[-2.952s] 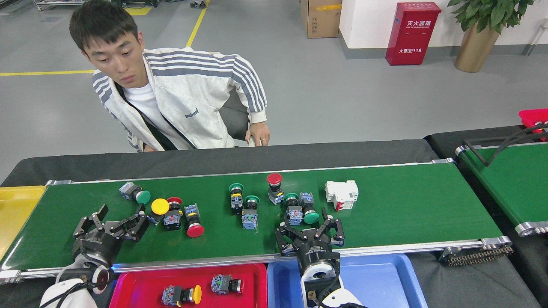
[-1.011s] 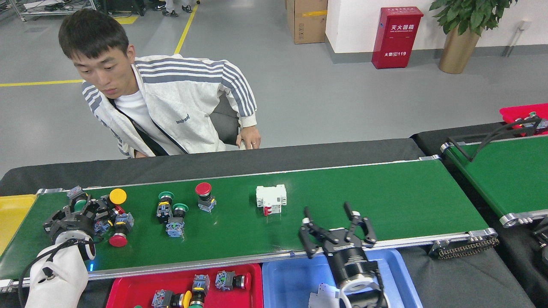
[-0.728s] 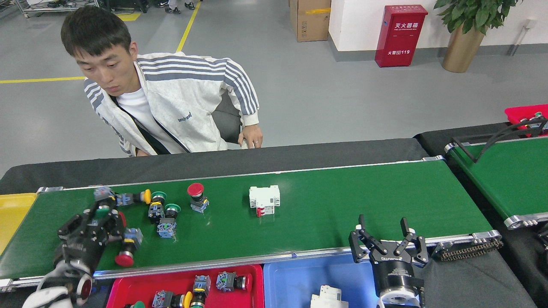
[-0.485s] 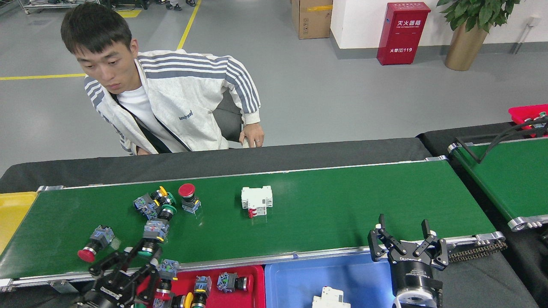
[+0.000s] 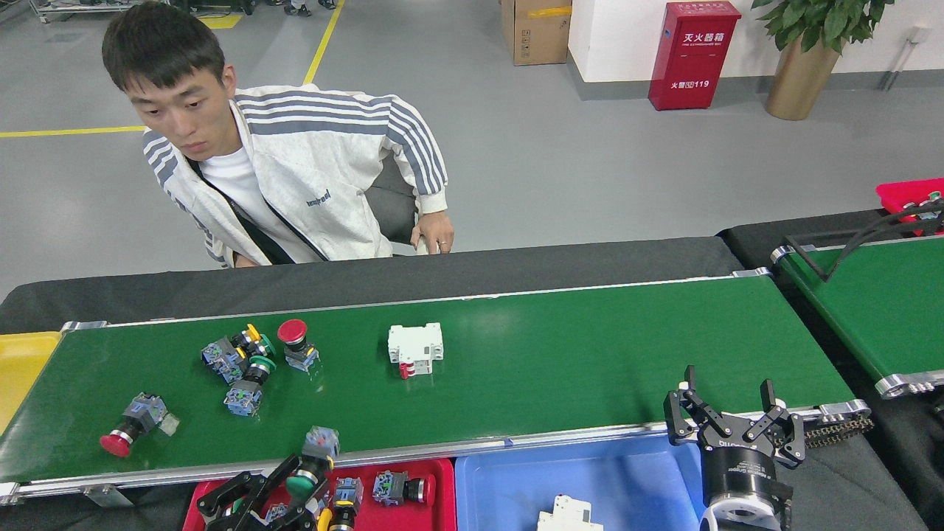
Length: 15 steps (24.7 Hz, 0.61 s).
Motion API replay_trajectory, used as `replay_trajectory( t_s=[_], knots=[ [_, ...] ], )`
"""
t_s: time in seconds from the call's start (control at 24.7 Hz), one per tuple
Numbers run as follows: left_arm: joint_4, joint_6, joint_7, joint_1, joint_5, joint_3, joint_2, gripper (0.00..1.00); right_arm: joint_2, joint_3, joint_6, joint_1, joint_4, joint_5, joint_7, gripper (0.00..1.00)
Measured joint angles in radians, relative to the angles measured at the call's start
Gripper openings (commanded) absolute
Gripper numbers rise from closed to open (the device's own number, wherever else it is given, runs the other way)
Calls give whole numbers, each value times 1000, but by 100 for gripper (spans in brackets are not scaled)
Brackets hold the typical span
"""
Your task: Pick switch part from conveyor to tray
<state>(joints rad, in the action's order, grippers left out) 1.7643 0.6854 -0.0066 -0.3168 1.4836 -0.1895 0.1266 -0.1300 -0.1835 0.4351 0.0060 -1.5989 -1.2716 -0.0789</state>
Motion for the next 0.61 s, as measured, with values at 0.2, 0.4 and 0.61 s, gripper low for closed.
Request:
replay_trajectory(
  t_s=[0.2,0.4,0.61],
  knots=[
    [0,3,3,0,-25,-203,-106,100,-10,0,-1,2,-12,0,14,99],
    [0,-15,5,5,-81,-451,-155,100,-13,0,-14,44,-50,1,52,99],
    [-15,-78,6,-8,-81,-470,-154,100,-13,0,-81,101,-113,1,75,99]
  ],
)
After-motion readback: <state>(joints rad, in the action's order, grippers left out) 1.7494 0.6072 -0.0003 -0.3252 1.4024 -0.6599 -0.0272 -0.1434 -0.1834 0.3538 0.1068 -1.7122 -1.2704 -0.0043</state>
